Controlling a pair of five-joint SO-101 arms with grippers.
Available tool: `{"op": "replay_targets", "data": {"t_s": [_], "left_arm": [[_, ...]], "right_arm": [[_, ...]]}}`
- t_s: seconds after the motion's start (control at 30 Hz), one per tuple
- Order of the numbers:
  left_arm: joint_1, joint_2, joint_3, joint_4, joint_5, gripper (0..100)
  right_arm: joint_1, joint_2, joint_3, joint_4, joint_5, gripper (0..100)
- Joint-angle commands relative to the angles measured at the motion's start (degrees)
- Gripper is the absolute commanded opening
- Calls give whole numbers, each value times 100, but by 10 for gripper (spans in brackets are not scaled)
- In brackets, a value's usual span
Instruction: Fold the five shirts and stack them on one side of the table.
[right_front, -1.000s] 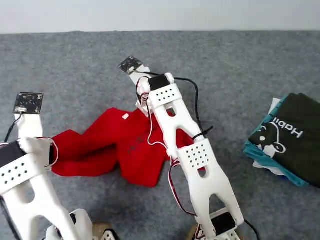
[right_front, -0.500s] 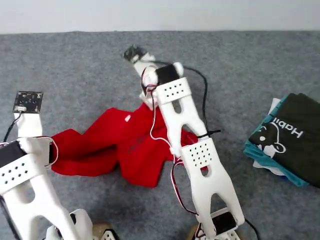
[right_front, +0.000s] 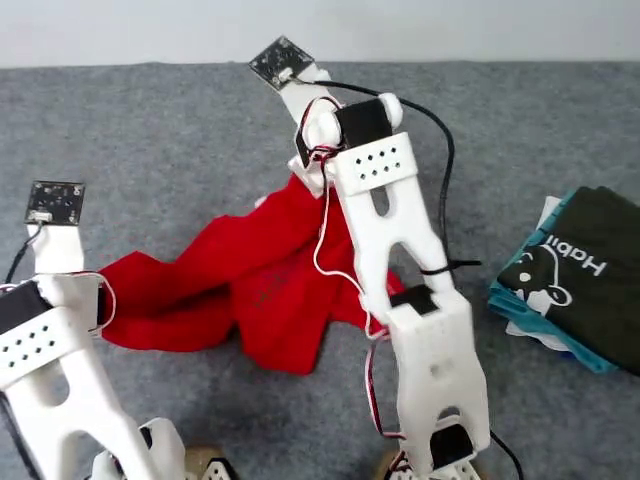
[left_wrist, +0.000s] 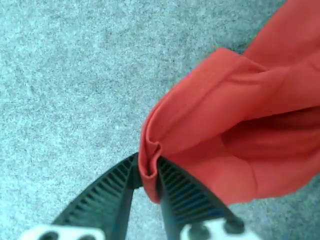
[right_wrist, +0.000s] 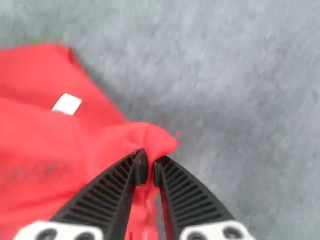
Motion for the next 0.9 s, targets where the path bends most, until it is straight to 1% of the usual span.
{"op": "replay_targets", "data": {"t_s": [0.0, 0.13, 0.27, 0.33, 0.43, 0.5, 0.63, 0.87], "left_arm": [[-18, -193, -444, 62, -9, 13], [-18, -193, -470, 18, -26, 13], [-18, -193, -426, 35, -26, 13], [-9, -193, -426, 44, -26, 13], [-9, -193, -426, 44, -18, 13], [-9, -193, -418, 44, -18, 13], [-9, -193, -418, 53, -18, 13], [-9, -193, -418, 53, -18, 13]], "right_arm": [[-127, -1376, 1767, 233, 35, 9], [-338, -2053, 3464, 215, 35, 9], [-444, -2088, 4281, 110, 35, 20], [-435, -2088, 4334, 84, 9, 62], [-444, -2149, 4325, 119, 0, 168], [-444, -2158, 4264, 215, -97, 216], [-479, -2158, 3912, 242, -448, 221], [-936, -2079, 3815, 215, -457, 222]]}}
